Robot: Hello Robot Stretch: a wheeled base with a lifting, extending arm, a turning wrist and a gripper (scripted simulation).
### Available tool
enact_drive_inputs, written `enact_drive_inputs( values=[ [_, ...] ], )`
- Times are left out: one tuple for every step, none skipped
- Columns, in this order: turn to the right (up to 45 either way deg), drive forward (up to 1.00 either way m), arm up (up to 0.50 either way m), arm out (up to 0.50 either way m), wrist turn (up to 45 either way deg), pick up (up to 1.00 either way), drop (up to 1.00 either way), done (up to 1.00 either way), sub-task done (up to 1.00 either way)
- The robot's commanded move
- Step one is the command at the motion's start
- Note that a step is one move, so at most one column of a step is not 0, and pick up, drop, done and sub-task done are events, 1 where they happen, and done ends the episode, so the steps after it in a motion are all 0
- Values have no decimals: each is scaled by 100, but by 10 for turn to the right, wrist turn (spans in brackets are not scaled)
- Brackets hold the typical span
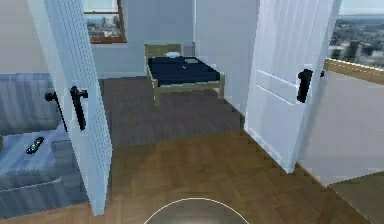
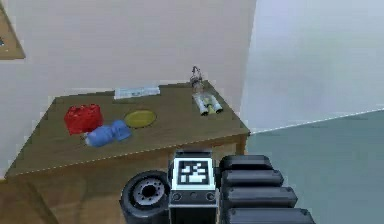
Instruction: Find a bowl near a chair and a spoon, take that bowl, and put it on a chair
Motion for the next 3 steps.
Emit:
enact_drive_inputs(
  values=[
    [0, 100, 0, 0, 0, 0, 0, 0, 0],
    [120, 0, 0, 0, 0, 0, 0, 0, 0],
    [0, 20, 0, 0, 0, 0, 0, 0, 0]
  ],
)
